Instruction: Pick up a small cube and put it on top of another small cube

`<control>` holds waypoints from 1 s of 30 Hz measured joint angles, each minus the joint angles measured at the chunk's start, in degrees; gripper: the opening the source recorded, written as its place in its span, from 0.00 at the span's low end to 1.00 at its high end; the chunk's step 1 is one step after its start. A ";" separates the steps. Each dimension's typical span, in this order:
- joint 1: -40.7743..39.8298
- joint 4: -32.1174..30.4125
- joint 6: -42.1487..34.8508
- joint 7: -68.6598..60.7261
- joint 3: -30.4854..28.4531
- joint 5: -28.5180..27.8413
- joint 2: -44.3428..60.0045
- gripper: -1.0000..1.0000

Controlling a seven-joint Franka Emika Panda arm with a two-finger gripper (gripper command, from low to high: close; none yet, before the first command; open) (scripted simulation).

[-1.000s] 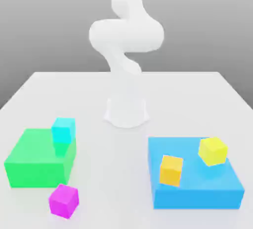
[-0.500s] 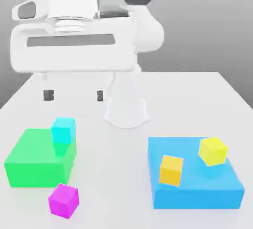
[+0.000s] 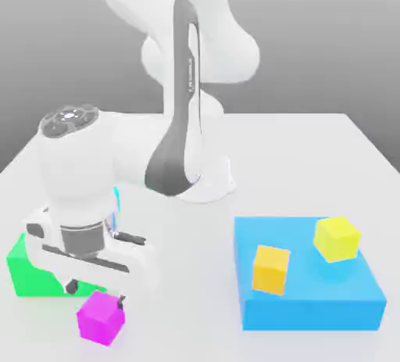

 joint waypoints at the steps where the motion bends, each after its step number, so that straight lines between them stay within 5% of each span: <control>1: -0.43 0.21 0.86 -0.30 0.52 0.40 1.08 0.00; 9: 0.02 -0.13 -0.47 0.31 -0.12 -0.45 -0.58 0.00; 30: -7.63 -16.39 -26.37 6.83 -5.97 -15.79 -43.13 0.00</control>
